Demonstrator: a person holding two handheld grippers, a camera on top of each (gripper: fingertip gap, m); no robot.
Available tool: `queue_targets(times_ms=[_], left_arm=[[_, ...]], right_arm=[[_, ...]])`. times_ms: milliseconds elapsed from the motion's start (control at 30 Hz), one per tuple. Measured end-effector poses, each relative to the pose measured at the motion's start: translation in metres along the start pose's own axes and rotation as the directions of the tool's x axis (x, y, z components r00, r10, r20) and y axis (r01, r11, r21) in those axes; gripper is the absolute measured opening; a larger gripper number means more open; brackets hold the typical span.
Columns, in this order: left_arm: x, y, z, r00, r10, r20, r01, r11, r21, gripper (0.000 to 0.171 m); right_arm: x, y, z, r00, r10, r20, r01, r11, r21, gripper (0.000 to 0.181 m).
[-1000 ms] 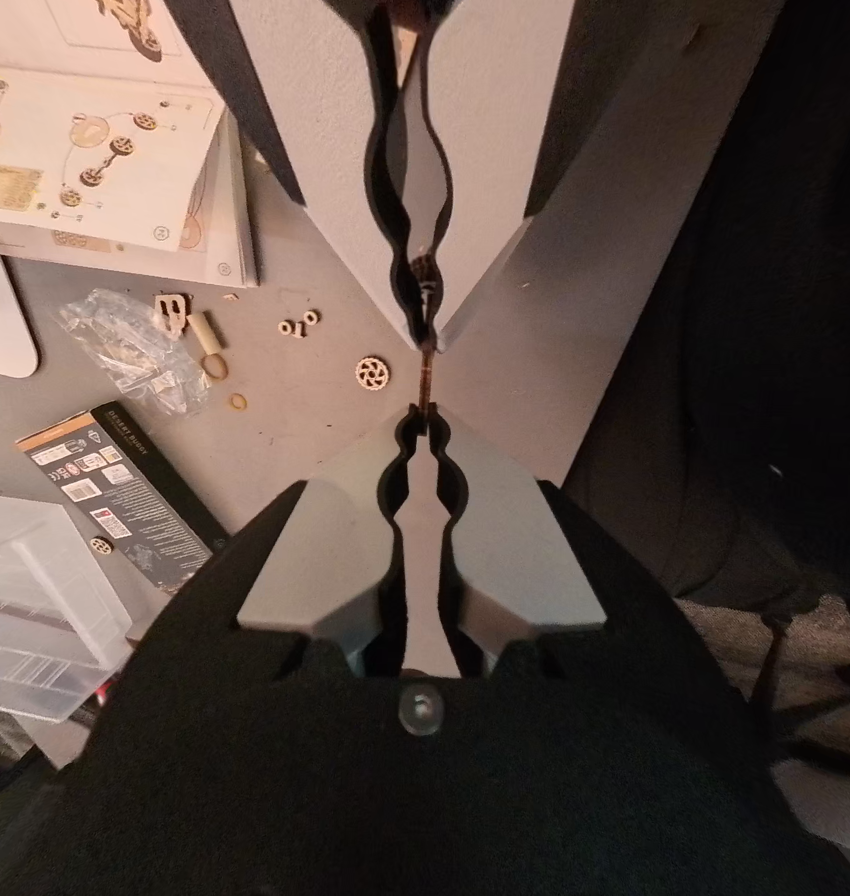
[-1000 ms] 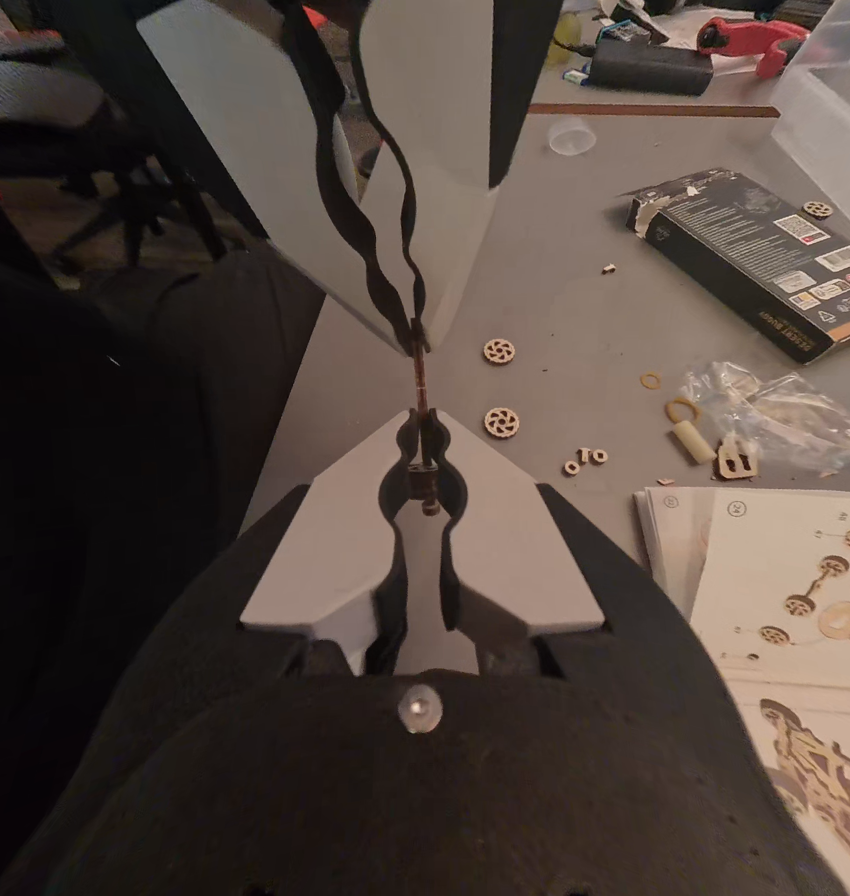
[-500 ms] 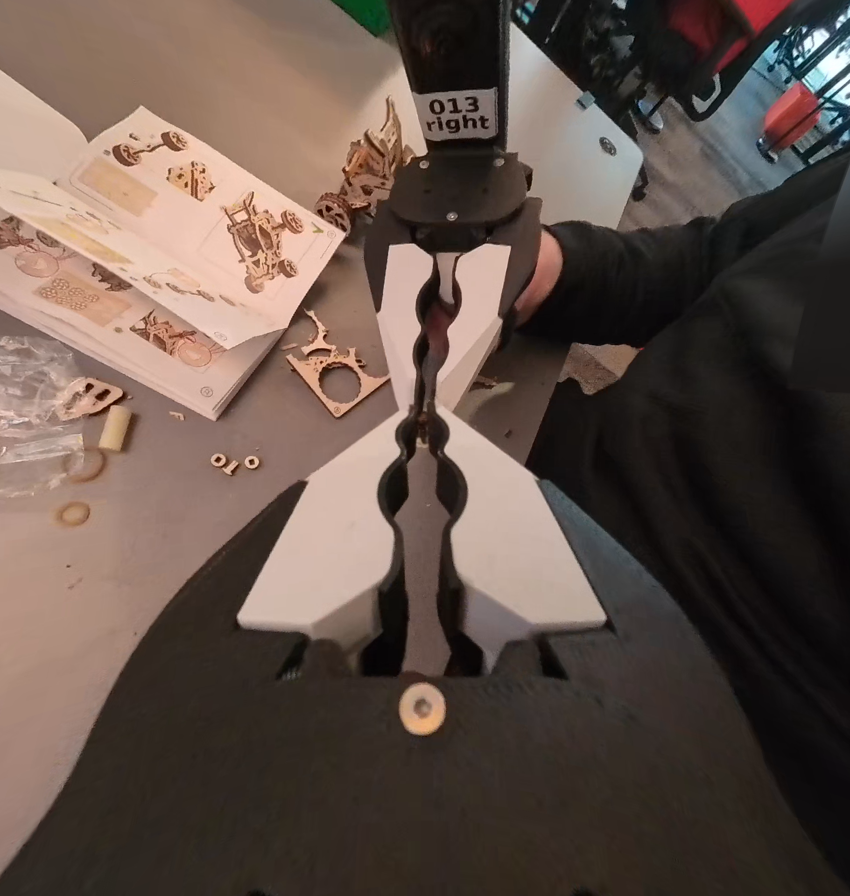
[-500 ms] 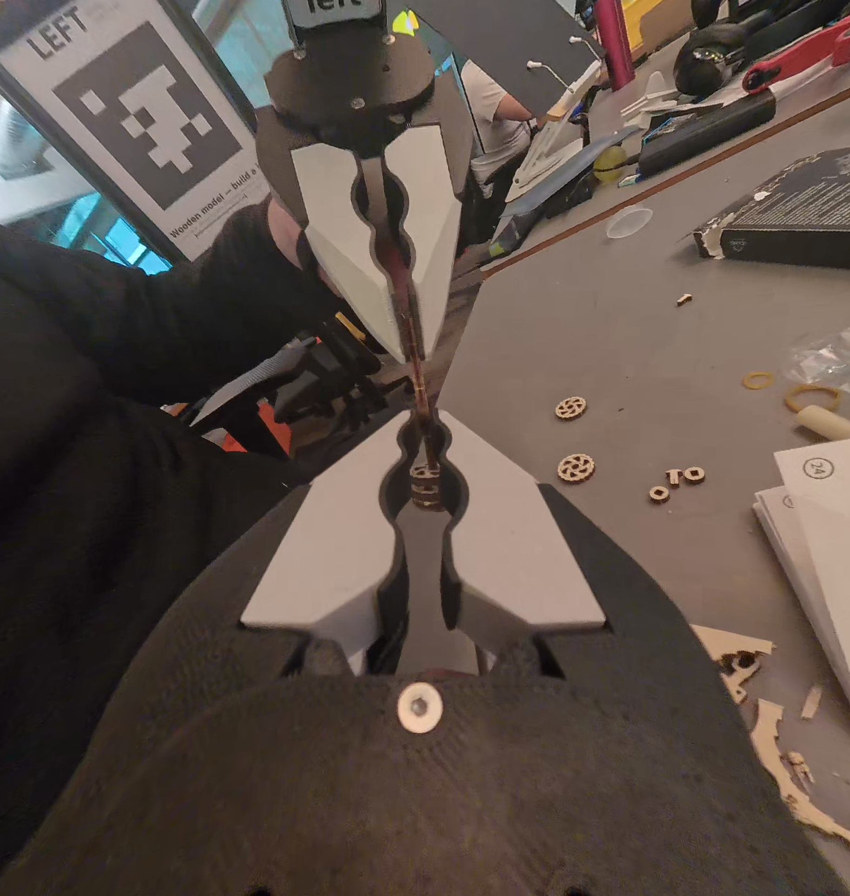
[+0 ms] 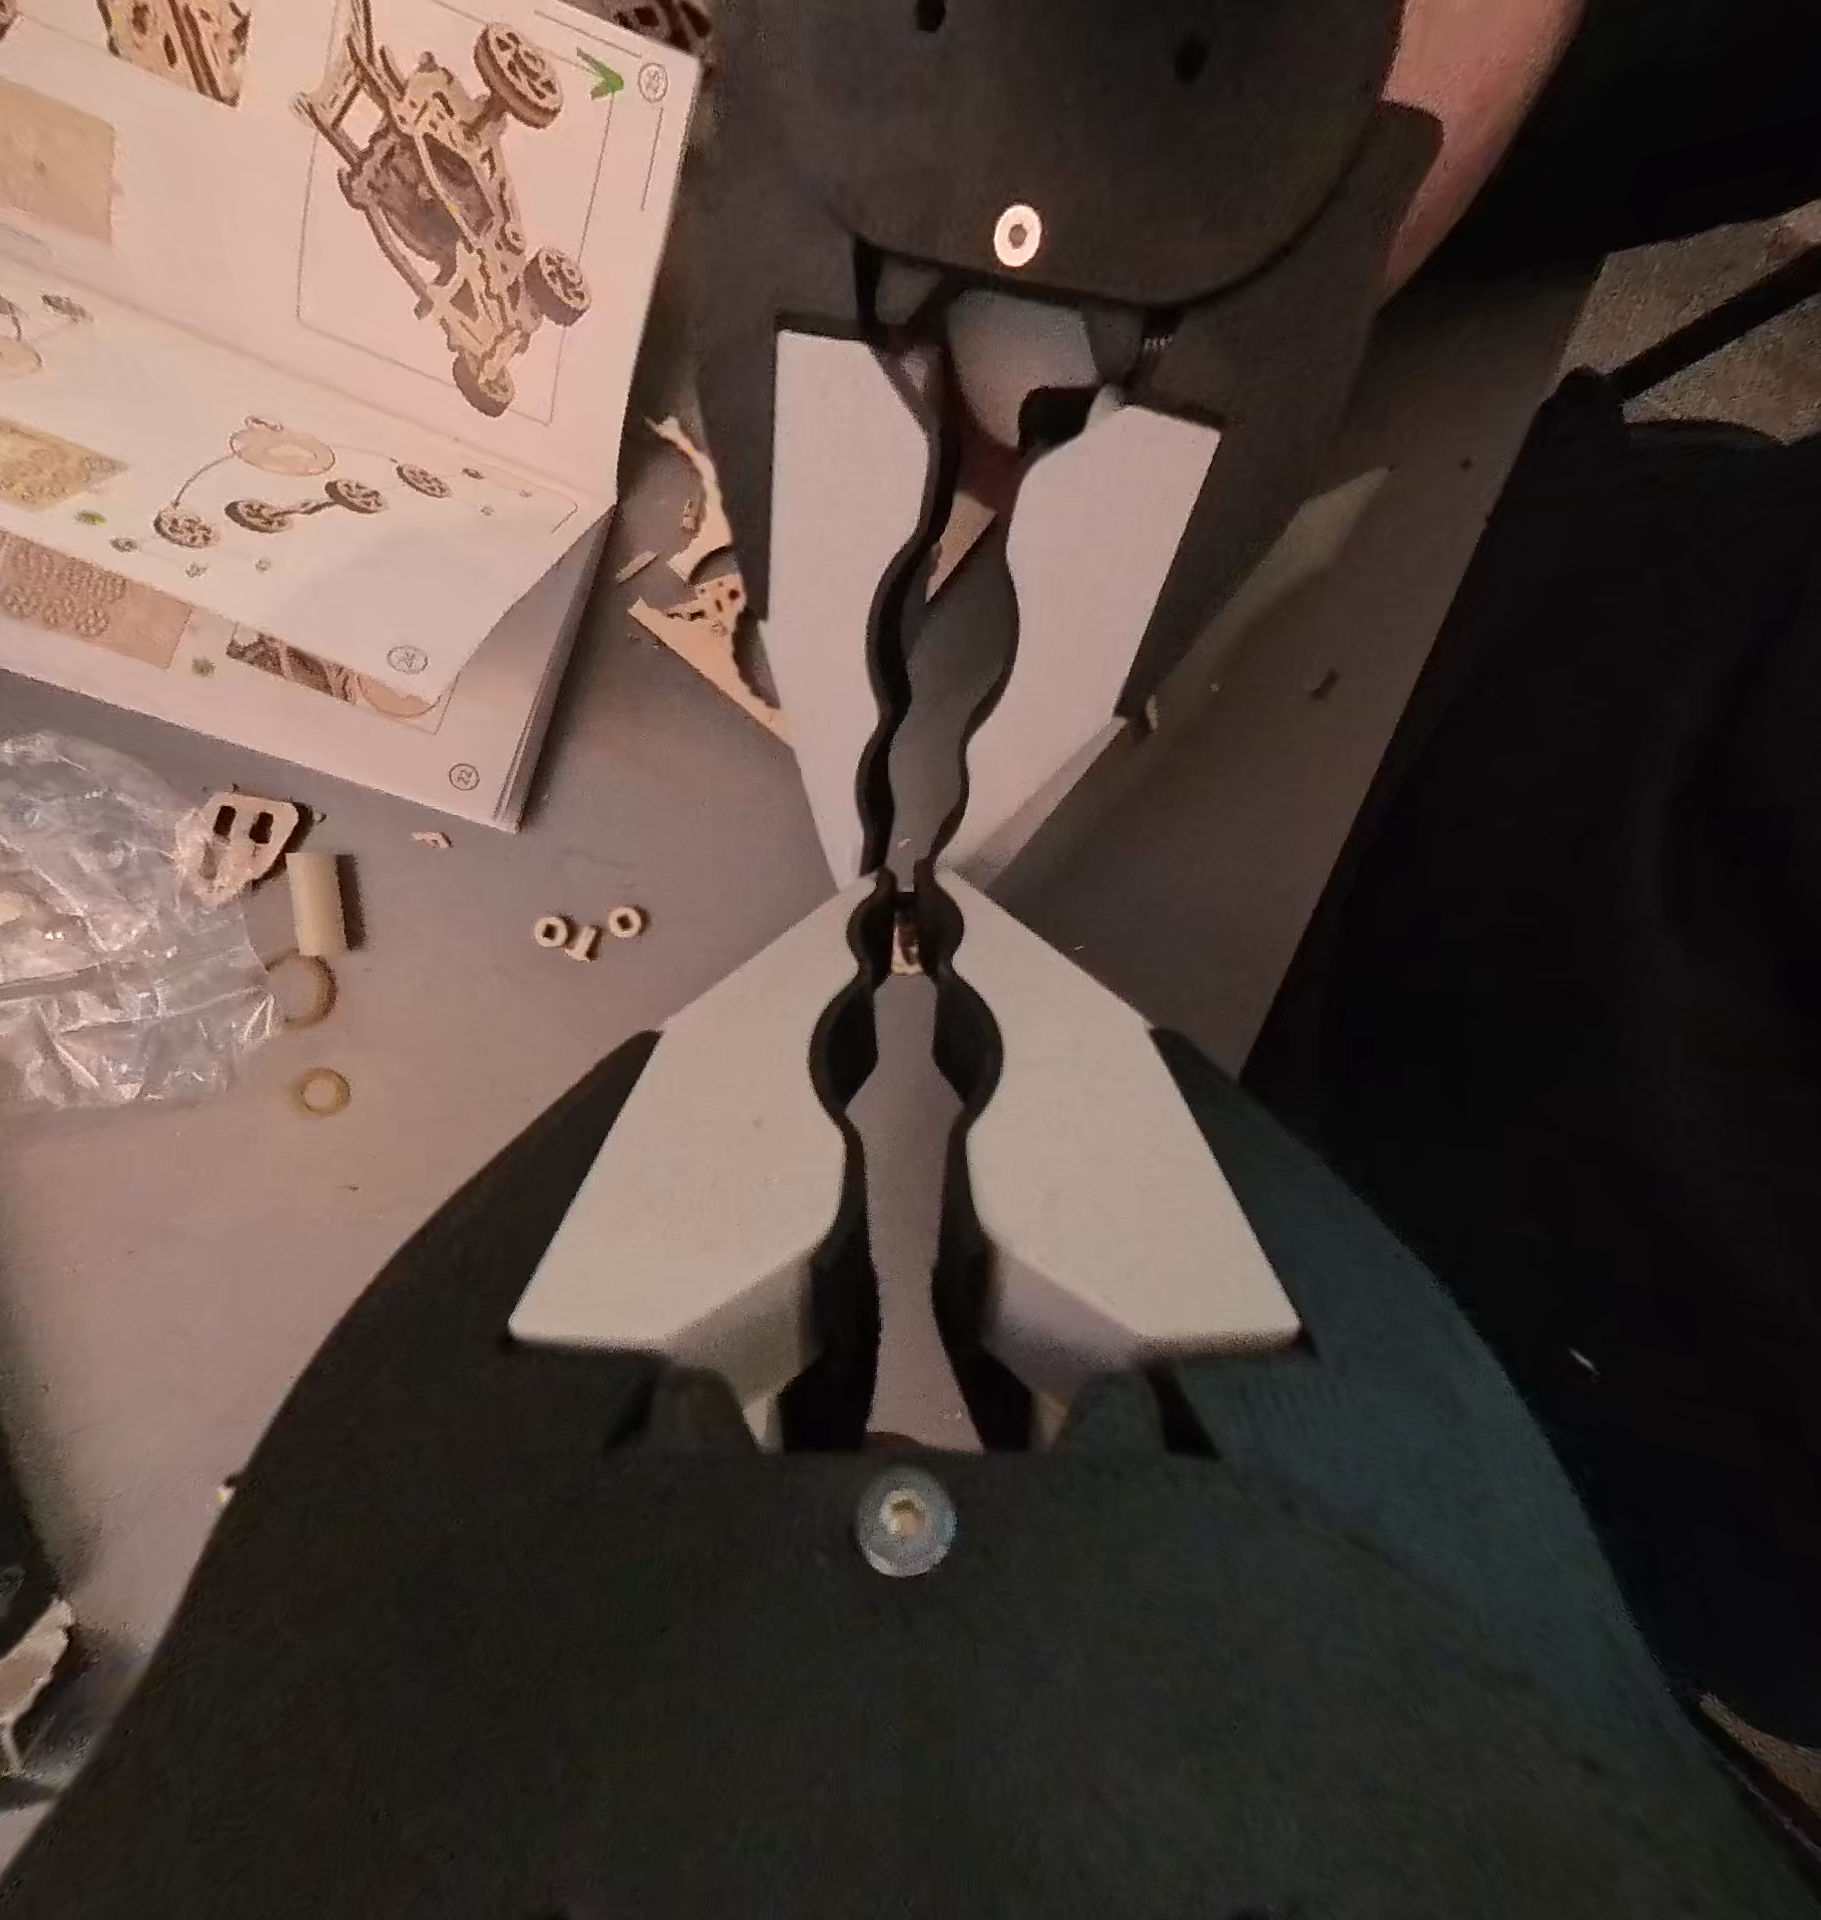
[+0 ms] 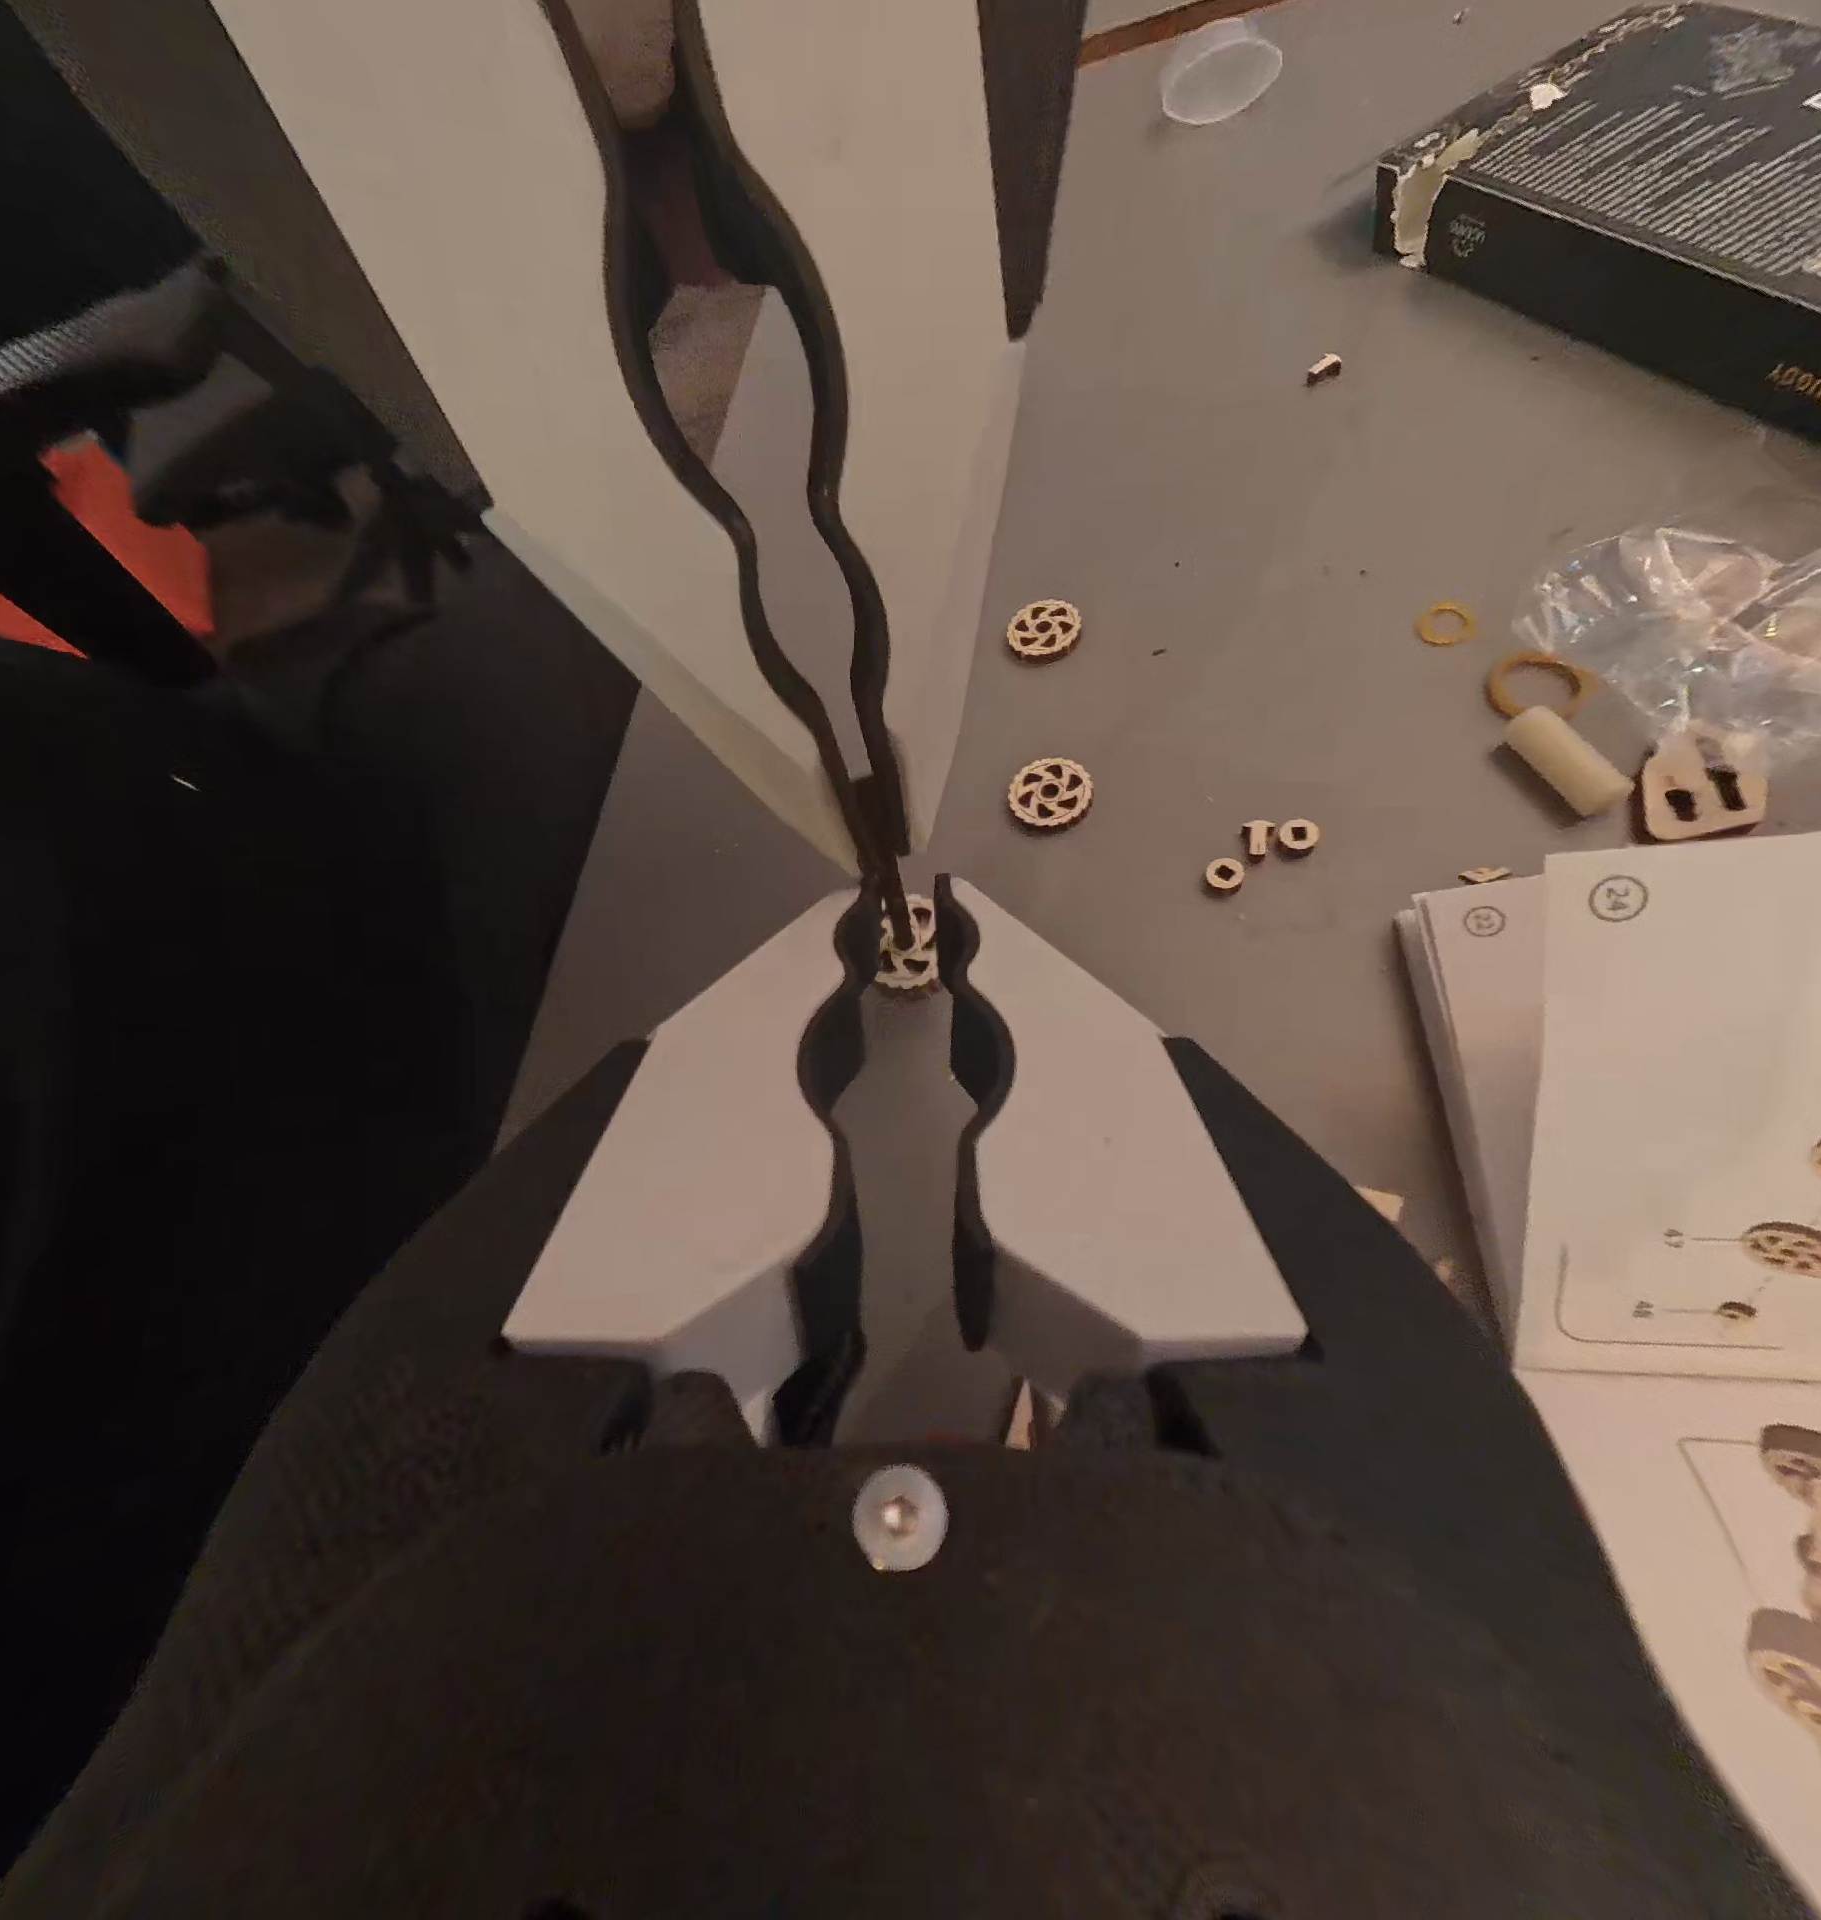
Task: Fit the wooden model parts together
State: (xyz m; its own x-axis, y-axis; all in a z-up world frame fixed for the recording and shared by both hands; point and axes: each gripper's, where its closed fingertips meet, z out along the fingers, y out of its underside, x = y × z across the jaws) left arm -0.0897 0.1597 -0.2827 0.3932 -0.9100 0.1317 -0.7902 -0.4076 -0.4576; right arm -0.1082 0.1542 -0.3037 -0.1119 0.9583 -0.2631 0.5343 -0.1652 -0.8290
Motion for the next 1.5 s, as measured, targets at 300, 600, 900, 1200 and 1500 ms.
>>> queue_targets(times_ms=[300,600,900,1200,1500], left_arm=[[-0.004,0.007,0.008,1.0,-0.002,0.007,0.002,0.999,0.049,0.001],[0.004,0.043,0.019,0.977,-0.199,-0.075,0.211,0.956,0.204,0.037],[0.002,-0.003,-0.019,0.971,-0.222,-0.089,0.233,0.787,0.571,0.029],[0.002,-0.032,-0.046,0.975,-0.221,0.029,0.14,0.712,0.688,0.021],[0.001,-0.032,-0.048,0.962,-0.143,0.233,-0.015,0.822,0.569,0.02]], right_arm=[[0.002,0.007,0.011,0.995,-0.099,-0.027,0.097,0.993,-0.064,0.0],[0.005,-0.002,0.002,0.998,0.051,0.038,-0.053,0.997,0.049,0.0],[-0.001,-0.056,-0.045,0.896,0.276,0.348,-0.406,0.827,0.389,0.0],[-0.004,-0.077,-0.067,0.84,0.252,0.48,-0.498,0.708,0.501,0.001],[-0.006,-0.083,-0.072,0.911,0.19,0.367,-0.374,0.754,0.54,0.007]])
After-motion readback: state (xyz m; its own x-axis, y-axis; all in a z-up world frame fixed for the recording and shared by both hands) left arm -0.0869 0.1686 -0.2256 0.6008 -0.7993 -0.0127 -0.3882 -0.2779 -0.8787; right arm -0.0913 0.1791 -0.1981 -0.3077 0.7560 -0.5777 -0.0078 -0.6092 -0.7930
